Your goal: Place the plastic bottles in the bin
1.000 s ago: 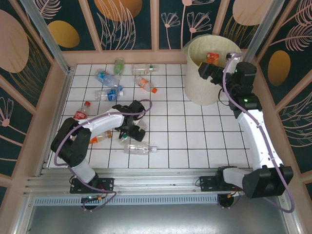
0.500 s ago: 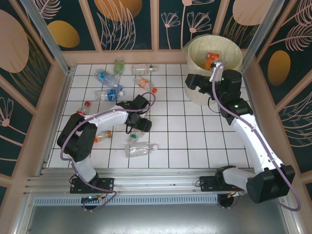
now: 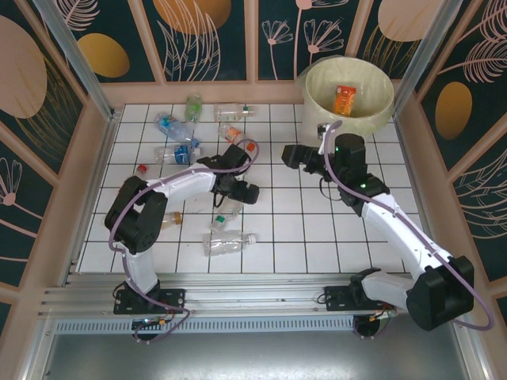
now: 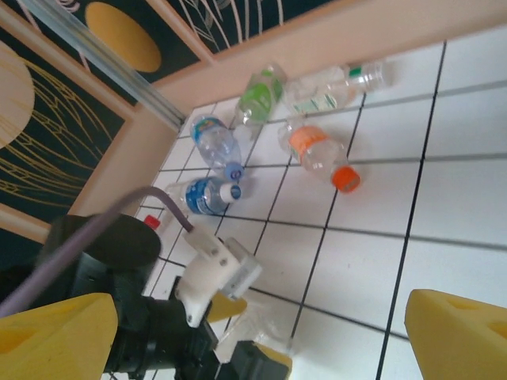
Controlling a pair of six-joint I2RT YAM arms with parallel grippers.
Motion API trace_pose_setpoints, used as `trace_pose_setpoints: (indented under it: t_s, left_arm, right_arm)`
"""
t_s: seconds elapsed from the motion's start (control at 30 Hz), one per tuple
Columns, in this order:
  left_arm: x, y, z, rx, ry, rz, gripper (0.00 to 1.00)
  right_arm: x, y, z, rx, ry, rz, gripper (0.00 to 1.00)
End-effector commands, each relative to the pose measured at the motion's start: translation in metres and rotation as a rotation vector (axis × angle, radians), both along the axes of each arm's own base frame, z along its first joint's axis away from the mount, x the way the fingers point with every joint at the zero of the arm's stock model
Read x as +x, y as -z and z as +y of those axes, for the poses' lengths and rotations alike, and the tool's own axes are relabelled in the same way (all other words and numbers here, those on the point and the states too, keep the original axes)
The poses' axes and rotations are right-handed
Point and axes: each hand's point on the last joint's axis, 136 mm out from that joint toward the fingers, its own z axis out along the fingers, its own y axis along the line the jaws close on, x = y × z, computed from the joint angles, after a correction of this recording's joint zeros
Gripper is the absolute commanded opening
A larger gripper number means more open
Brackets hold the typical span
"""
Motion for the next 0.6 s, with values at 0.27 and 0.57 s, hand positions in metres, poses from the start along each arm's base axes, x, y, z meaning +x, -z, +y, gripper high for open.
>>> trace_pose_setpoints:
  t_s: [0.27,0.57]
  left_arm:
    - [-0.056,0.001,0.049,0.080,-0.038,0.045,0.97]
    - [-0.061,0.012,0.041,0.052,-0.015,0.054,0.89]
  right_arm:
    - [-0.013,0.018,-0.001,0.075,0.008,0.042,0.95]
    - [-0.014,0.018,-0.002,0.070,0.011,0.044,0.95]
